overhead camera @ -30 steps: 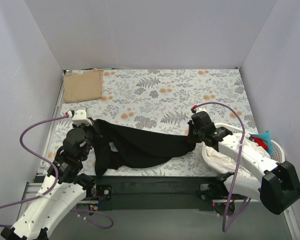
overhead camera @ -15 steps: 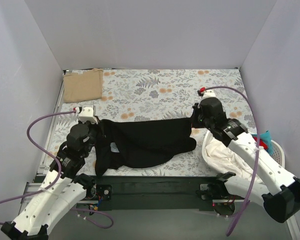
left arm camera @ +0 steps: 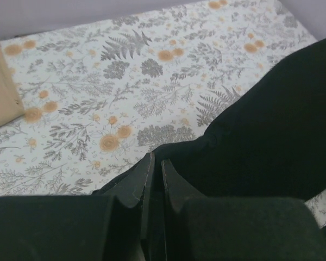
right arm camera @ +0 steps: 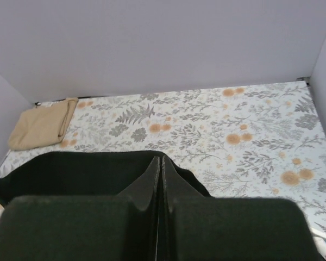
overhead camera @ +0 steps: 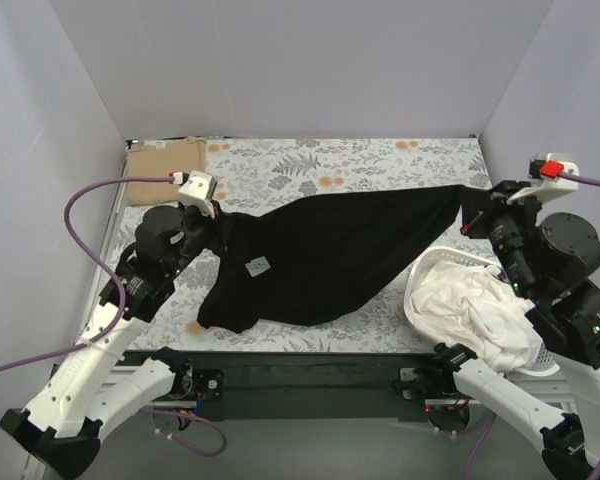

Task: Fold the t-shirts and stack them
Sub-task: Flatten the tshirt out

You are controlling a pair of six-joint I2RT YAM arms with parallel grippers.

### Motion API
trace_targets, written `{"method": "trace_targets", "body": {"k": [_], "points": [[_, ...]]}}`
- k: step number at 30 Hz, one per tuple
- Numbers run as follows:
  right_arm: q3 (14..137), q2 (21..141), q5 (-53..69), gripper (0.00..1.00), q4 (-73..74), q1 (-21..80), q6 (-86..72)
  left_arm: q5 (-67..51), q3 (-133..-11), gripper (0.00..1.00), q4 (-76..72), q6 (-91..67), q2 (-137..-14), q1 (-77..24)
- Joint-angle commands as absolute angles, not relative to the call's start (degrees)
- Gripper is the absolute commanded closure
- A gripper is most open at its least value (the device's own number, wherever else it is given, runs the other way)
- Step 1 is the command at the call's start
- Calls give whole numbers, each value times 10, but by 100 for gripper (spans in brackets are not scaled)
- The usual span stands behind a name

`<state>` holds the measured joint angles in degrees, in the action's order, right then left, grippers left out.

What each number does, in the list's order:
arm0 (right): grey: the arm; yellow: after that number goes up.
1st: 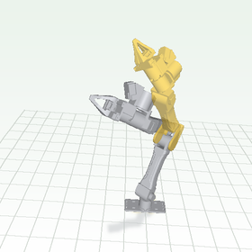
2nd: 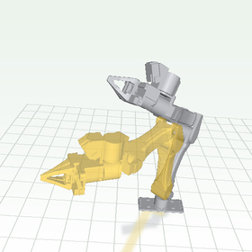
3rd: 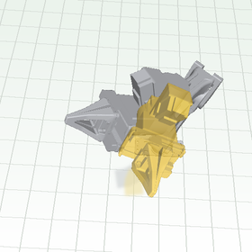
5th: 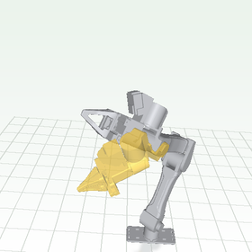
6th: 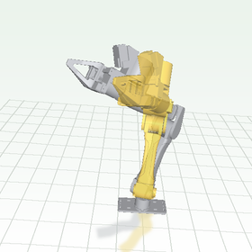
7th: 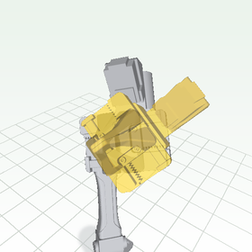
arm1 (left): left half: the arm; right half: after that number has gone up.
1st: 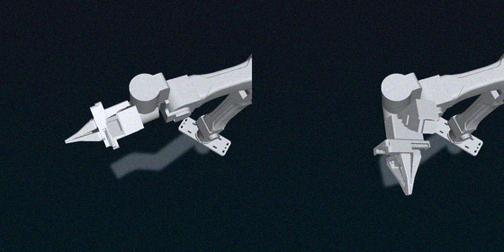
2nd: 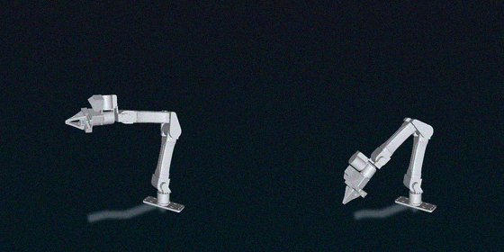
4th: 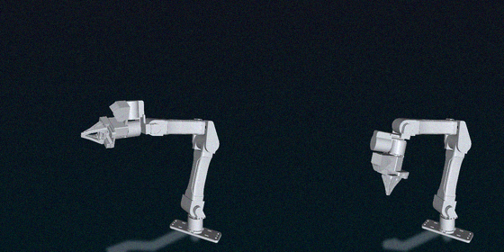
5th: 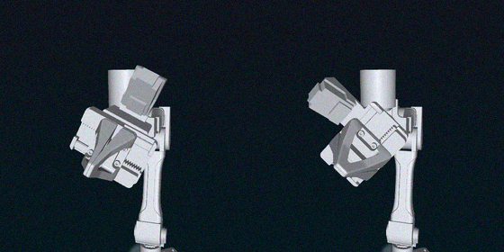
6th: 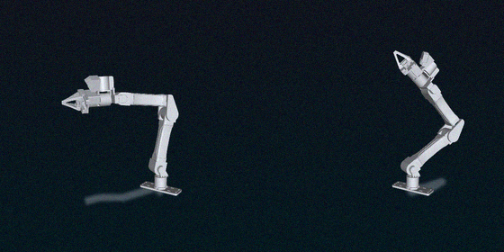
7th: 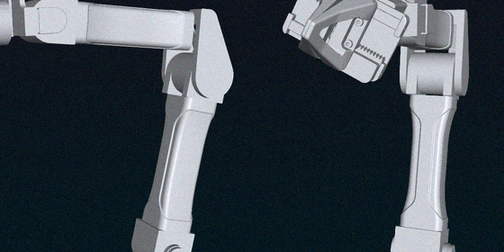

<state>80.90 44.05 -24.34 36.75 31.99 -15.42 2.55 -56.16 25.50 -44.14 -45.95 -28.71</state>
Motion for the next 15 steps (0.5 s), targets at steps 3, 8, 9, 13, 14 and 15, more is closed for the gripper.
{"method": "trace_targets", "body": {"k": [3,8,9,13,14,15], "points": [[781,409,-307,99,392,317,-138,10,-534,100,290,-439,-550,-287],[716,396,-295,99,392,317,-162,79,-553,71,289,-474,-673,-287],[708,396,-291,99,391,317,-166,79,-560,58,300,-483,-707,-287],[678,397,-268,99,391,318,-186,20,-576,39,303,-524,-726,-295],[668,396,-267,99,391,318,-189,10,-568,38,295,-532,-719,-301],[663,395,-266,99,391,318,-191,1,-556,38,283,-543,-705,-311]]}}
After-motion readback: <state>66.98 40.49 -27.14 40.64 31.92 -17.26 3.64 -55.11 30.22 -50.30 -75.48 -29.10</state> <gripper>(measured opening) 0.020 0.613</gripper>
